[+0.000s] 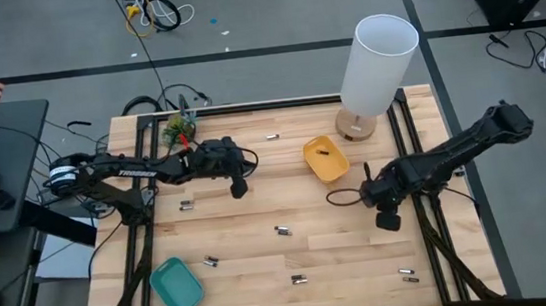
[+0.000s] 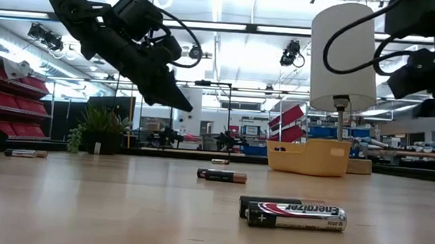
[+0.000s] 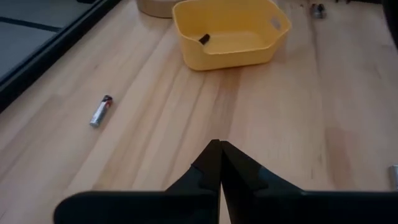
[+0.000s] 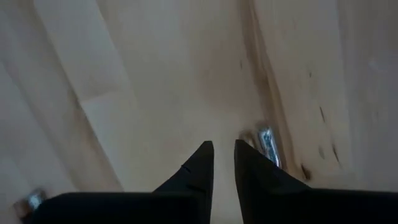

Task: Sort batteries
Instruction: Put the black battery into the yellow bin, then put the silver battery into the blue bin

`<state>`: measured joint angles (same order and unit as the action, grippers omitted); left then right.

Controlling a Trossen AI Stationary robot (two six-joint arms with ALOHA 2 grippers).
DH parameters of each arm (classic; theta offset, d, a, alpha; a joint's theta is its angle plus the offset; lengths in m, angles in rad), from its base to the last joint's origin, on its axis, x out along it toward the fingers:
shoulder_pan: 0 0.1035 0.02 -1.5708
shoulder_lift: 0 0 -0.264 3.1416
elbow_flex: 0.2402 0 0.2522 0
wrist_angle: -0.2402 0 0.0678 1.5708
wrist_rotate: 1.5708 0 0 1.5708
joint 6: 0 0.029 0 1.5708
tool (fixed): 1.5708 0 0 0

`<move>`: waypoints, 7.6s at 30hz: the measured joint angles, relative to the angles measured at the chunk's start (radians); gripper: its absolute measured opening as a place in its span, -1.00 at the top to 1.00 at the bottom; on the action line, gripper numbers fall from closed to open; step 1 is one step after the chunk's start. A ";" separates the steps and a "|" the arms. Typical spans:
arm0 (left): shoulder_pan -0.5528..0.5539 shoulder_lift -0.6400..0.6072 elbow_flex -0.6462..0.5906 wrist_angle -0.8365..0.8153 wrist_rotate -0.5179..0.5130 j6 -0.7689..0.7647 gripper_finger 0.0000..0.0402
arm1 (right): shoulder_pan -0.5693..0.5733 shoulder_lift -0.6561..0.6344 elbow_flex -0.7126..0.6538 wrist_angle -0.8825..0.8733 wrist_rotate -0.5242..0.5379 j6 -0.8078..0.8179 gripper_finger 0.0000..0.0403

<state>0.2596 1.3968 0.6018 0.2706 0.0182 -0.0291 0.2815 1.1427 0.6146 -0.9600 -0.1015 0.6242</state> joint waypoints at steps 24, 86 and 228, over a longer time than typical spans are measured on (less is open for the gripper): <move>0.000 0.000 0.000 -0.018 -0.050 0.020 0.92 | 0.058 0.000 -0.104 0.035 0.074 0.057 0.53; -0.052 0.000 0.000 -0.106 -0.087 -0.006 0.92 | -0.342 0.002 0.163 0.436 0.423 -0.265 0.93; -0.119 0.000 -0.249 0.183 -0.190 -0.064 0.92 | -0.520 0.050 -0.205 -0.235 0.974 1.001 1.00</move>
<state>0.1410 1.3972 0.3523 0.4535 -0.1716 -0.0931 -0.2387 1.1923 0.4101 -1.1949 0.8729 1.6249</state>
